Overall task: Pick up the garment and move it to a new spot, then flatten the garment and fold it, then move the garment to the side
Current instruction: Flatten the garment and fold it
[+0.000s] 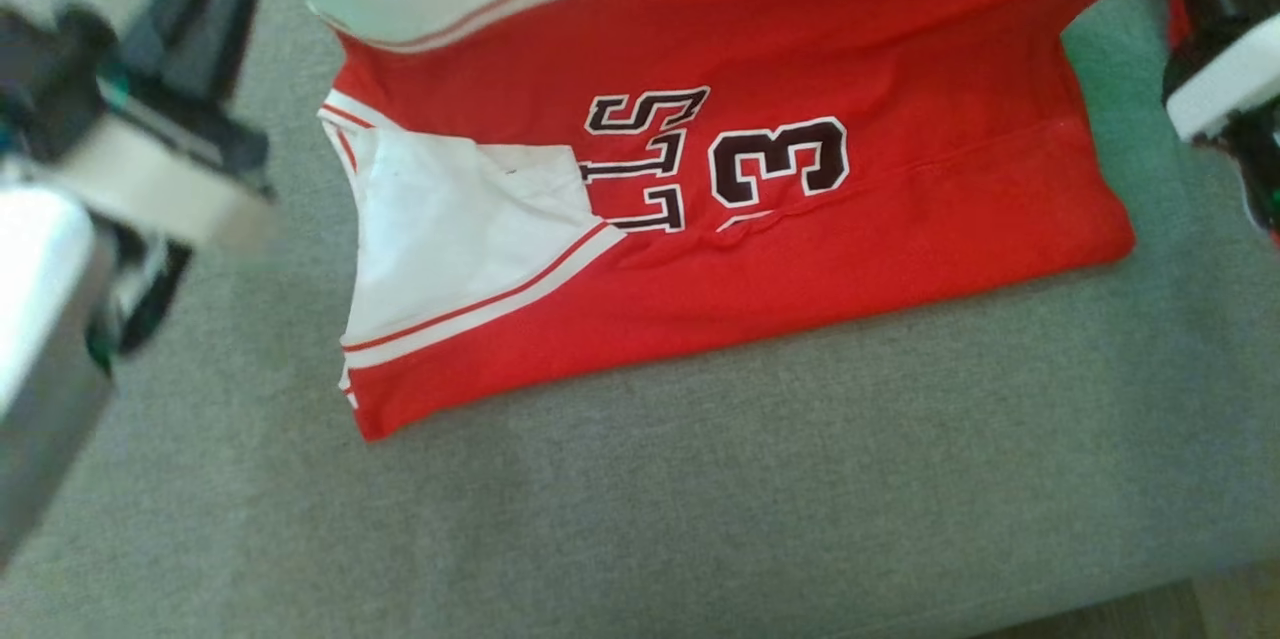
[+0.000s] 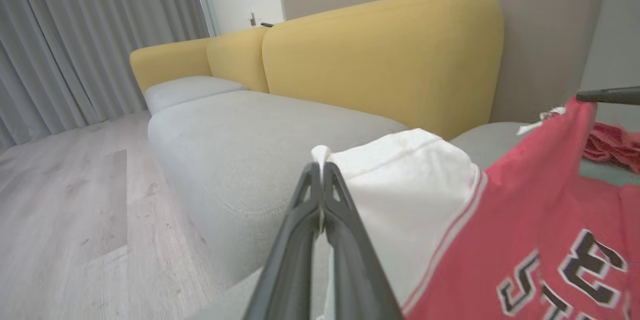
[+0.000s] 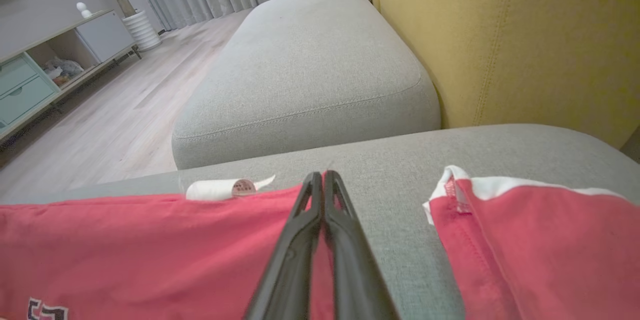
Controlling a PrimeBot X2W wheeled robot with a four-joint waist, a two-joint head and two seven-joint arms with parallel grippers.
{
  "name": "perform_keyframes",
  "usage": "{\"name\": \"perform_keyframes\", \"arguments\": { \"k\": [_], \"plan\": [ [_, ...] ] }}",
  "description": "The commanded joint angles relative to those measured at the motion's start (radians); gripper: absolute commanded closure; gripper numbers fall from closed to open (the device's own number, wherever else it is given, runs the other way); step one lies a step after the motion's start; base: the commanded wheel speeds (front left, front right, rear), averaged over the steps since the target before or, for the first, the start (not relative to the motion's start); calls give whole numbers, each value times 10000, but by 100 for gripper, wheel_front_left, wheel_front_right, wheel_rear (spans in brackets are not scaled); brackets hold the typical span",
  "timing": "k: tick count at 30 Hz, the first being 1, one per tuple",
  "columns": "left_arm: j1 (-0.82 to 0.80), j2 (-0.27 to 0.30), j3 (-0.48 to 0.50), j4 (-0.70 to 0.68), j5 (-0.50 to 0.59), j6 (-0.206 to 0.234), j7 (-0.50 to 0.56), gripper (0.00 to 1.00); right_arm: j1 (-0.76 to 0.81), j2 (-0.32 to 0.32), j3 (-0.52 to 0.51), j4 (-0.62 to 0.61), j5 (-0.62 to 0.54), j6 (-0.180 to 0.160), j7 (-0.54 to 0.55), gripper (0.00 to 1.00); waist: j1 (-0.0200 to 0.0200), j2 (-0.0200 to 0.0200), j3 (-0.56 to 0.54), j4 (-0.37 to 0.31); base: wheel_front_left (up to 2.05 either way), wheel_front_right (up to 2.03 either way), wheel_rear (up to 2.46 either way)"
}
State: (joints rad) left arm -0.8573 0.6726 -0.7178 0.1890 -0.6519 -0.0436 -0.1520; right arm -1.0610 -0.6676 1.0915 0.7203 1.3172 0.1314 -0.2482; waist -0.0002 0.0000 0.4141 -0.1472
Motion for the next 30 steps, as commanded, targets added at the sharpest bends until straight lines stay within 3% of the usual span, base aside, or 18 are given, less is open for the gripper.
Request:
{"name": "perform_keyframes", "arguments": {
  "k": [1,7,11,28,29,30],
  "plan": [
    [113,644,506,-551,-14,200,-97,100,469,-382,-165,-165,-110,-7,-133,100,2,0,-73,71,0,0,0],
    [2114,1193,200,-2192,272,1154,-433,100,1587,-681,-748,-577,-502,-7,-134,100,2,0,-244,345,0,0,0],
    [3148,1208,-169,-2712,578,1640,-653,100,2477,-905,-1258,-861,-839,-7,-134,100,2,0,-250,546,0,0,0],
    [4598,757,-145,-2857,662,2202,-1057,100,4485,-814,-2644,-1316,-1494,-7,-135,100,2,0,-226,543,0,0,0],
    [4663,716,-115,-2848,665,2217,-1065,100,4535,-783,-2699,-1311,-1532,-7,-135,99,2,0,-222,532,0,0,0],
    [4719,670,-101,-2829,683,2219,-1072,100,4587,-741,-2748,-1283,-1555,-7,-135,85,2,0,-218,526,0,0,0]
  ]
}}
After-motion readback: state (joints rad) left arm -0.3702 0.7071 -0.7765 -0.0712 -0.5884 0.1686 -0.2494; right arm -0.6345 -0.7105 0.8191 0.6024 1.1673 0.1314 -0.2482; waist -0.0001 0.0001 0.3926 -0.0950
